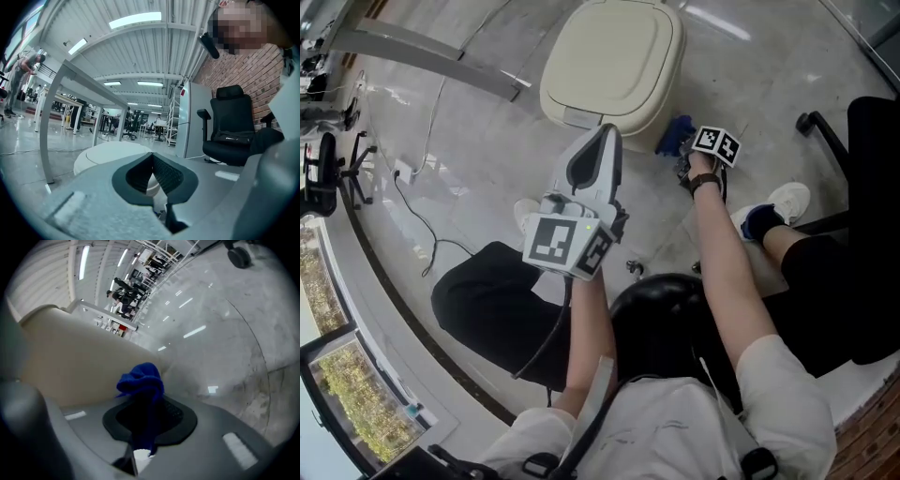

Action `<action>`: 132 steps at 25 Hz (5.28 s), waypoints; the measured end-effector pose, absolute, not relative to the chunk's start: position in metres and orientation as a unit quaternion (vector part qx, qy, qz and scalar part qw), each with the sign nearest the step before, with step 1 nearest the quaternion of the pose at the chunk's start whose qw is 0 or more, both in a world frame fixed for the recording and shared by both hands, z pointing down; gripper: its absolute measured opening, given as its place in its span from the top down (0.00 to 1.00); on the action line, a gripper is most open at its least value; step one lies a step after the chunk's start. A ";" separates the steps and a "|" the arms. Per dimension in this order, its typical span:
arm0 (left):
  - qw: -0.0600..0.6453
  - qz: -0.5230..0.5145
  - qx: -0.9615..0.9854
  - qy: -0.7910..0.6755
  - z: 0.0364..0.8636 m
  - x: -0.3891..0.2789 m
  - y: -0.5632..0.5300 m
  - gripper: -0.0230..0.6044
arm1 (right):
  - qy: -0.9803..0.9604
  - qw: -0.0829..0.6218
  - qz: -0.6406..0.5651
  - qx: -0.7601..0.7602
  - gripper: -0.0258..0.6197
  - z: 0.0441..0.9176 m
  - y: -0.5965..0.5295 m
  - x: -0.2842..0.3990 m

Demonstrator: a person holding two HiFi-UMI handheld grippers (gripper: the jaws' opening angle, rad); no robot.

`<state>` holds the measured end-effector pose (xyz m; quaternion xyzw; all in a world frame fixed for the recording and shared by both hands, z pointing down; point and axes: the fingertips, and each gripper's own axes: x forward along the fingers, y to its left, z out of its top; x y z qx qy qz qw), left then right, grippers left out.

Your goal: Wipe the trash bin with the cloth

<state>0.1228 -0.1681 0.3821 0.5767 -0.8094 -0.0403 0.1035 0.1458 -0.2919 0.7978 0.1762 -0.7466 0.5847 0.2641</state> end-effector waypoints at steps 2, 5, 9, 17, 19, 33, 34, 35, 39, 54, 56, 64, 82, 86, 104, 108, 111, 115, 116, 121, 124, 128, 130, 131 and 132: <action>0.102 -0.035 0.578 -0.809 0.381 0.120 -0.168 0.96 | -0.739 0.282 0.583 0.187 0.88 0.821 -0.285 0.145; 0.096 -0.033 0.581 -0.808 0.380 0.119 -0.169 0.96 | -0.736 0.279 0.587 0.190 0.88 0.825 -0.287 0.147; 0.103 -0.037 0.574 -0.812 0.379 0.121 -0.169 0.96 | -0.777 0.222 0.568 0.158 0.87 0.760 -0.312 0.148; 0.089 -0.055 0.592 -0.799 0.357 0.137 -0.180 0.96 | -0.804 -0.046 0.588 -0.079 0.88 0.470 -0.349 0.138; 0.081 -0.062 0.601 -0.793 0.352 0.139 -0.182 0.96 | -0.818 -0.094 0.556 -0.114 0.88 0.415 -0.364 0.136; 0.103 -0.034 0.618 -0.779 0.373 0.135 -0.206 0.96 | -0.708 -0.006 0.704 -0.056 0.87 0.627 -0.382 0.081; 0.102 -0.033 0.620 -0.777 0.375 0.133 -0.206 0.96 | -0.702 0.012 0.711 -0.032 0.87 0.655 -0.380 0.081; 0.102 -0.030 0.622 -0.776 0.376 0.131 -0.207 0.96 | -0.698 0.034 0.715 -0.008 0.87 0.682 -0.377 0.080; 0.106 -0.032 0.627 -0.771 0.380 0.126 -0.211 0.96 | -0.656 0.071 0.747 0.080 0.87 0.765 -0.367 0.084; 0.063 -0.045 0.659 -0.748 0.325 0.096 -0.220 0.96 | -0.879 0.122 0.447 0.115 0.88 0.599 -0.484 0.079; 0.046 -0.045 0.652 -0.755 0.313 0.080 -0.219 0.96 | -0.906 0.090 0.399 0.103 0.88 0.530 -0.500 0.073; 0.042 -0.051 0.636 -0.769 0.285 0.018 -0.202 0.96 | -0.976 0.066 0.207 0.019 0.88 0.338 -0.460 0.026; 0.031 -0.063 0.695 -0.716 0.270 -0.049 -0.177 0.96 | -0.827 0.523 -0.204 -0.040 0.88 0.443 -0.400 -0.070; 0.038 -0.063 0.708 -0.702 0.274 -0.061 -0.167 0.96 | -0.860 0.492 -0.133 -0.012 0.88 0.446 -0.403 -0.080; 0.017 -0.102 0.690 -0.717 0.251 -0.096 -0.112 0.96 | -0.805 0.515 -0.188 -0.226 0.88 0.465 -0.216 -0.120; 0.007 -0.100 0.687 -0.719 0.244 -0.096 -0.104 0.96 | -0.785 0.508 -0.202 -0.293 0.88 0.471 -0.154 -0.095; 0.012 -0.100 0.688 -0.719 0.247 -0.094 -0.103 0.96 | -0.779 0.498 -0.214 -0.315 0.88 0.473 -0.121 -0.071; 0.018 -0.104 0.695 -0.711 0.250 -0.088 -0.108 0.96 | -0.774 0.483 -0.224 -0.341 0.88 0.464 -0.090 -0.042; 0.020 -0.104 0.697 -0.710 0.251 -0.087 -0.109 0.96 | -0.774 0.481 -0.226 -0.344 0.88 0.461 -0.085 -0.033; 0.024 -0.110 0.712 -0.693 0.254 -0.073 -0.123 0.96 | -0.779 0.476 -0.226 -0.341 0.88 0.442 -0.078 0.026; 0.031 -0.108 0.717 -0.688 0.255 -0.065 -0.135 0.96 | -0.786 0.483 -0.212 -0.322 0.88 0.435 -0.092 0.068; 0.038 -0.112 0.729 -0.675 0.264 -0.053 -0.149 0.96 | -0.779 0.522 -0.194 -0.287 0.88 0.437 -0.131 0.128; 0.042 -0.112 0.733 -0.670 0.268 -0.047 -0.156 0.96 | -0.761 0.557 -0.215 -0.255 0.88 0.445 -0.163 0.159; 0.044 -0.112 0.734 -0.668 0.269 -0.045 -0.160 0.96 | -0.755 0.571 -0.220 -0.236 0.88 0.449 -0.181 0.172; 0.045 -0.111 0.736 -0.666 0.271 -0.043 -0.162 0.96 | -0.756 0.579 -0.215 -0.215 0.88 0.451 -0.198 0.181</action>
